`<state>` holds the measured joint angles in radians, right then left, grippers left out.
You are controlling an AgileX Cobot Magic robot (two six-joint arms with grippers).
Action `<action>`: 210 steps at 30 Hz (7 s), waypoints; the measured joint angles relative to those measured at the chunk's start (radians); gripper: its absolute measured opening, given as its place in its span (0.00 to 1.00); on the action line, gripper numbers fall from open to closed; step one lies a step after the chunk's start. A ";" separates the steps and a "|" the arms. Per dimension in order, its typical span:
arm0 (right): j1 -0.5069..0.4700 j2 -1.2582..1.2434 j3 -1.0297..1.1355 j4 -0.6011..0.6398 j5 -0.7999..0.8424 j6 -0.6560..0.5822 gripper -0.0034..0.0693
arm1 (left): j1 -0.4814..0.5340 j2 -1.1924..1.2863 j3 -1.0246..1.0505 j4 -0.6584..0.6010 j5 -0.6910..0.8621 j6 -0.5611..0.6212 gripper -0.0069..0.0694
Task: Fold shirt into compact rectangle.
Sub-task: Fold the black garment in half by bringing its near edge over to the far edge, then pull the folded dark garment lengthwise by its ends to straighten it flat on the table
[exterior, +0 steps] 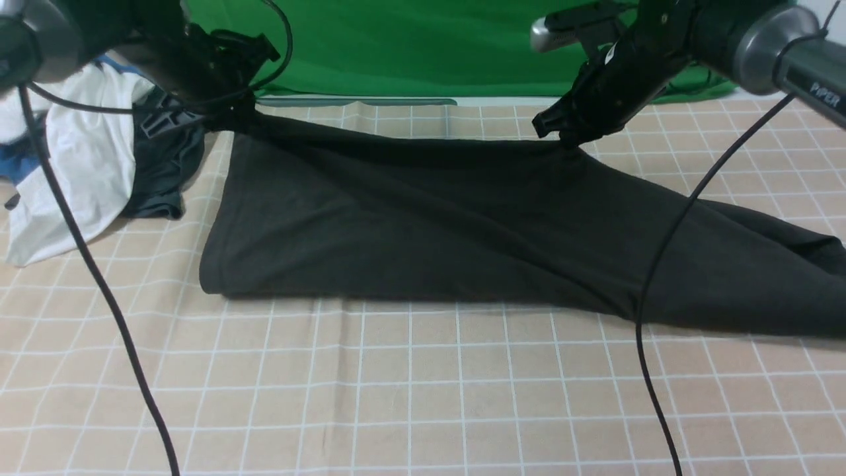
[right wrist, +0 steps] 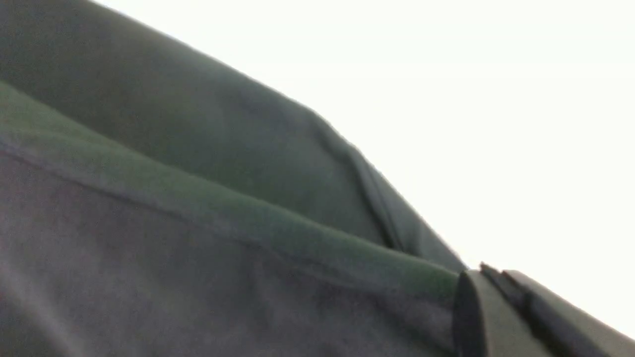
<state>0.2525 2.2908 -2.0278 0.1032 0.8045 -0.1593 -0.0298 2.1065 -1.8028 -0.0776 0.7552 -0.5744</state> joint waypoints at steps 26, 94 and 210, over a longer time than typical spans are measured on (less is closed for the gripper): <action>-0.090 -0.481 0.160 -0.113 0.398 -0.029 0.10 | -0.005 -0.264 0.128 -0.113 0.328 0.374 0.11; -0.308 -0.306 0.468 0.123 0.159 -0.215 0.10 | -0.175 -0.160 0.538 -0.157 -0.046 0.403 0.11; -0.406 -0.293 0.439 -0.033 0.139 -0.148 0.13 | -0.178 -0.159 0.532 -0.143 -0.028 0.413 0.11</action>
<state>-0.1533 1.9976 -1.5892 0.0703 0.9432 -0.3073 -0.2083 1.9480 -1.2707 -0.2206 0.7271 -0.1613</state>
